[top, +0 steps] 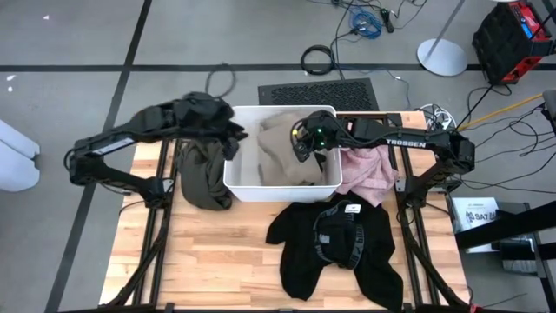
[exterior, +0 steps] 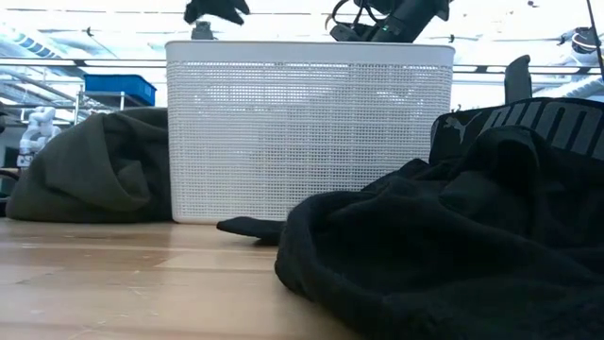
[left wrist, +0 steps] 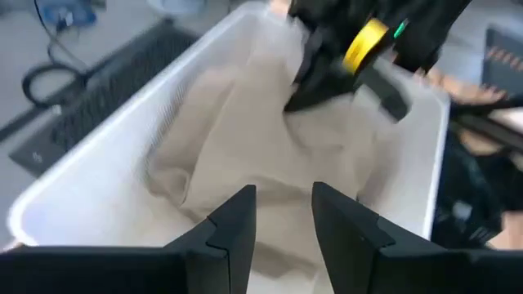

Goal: Sort clothes
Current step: Put the brown pants into the laundry organizer bin

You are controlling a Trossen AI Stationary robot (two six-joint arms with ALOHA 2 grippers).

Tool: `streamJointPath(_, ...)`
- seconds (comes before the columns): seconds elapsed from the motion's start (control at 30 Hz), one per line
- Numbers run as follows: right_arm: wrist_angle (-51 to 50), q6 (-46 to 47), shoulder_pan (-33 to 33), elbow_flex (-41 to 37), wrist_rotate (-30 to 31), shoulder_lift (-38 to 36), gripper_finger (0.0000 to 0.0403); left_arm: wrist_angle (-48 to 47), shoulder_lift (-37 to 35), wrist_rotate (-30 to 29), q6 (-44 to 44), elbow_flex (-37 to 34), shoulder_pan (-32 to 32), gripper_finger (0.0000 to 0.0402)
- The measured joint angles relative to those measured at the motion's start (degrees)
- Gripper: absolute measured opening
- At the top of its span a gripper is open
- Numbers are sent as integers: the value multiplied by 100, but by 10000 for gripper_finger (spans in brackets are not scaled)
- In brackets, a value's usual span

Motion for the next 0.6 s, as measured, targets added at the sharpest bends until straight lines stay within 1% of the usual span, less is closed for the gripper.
streamJointPath(0.1,151,-86,0,0,-9,50,0,107,-306,-31,0,64,-2,130)
streamJointPath(0.3,667,-492,0,62,-584,649,0,199,-737,-76,7,63,-67,130)
streamJointPath(0.4,705,-822,35,325,-764,1102,0,204,-794,-76,48,63,-70,130)
streamJointPath(0.6,375,-1270,167,1190,-775,2002,0,199,-701,-107,288,59,-68,130)
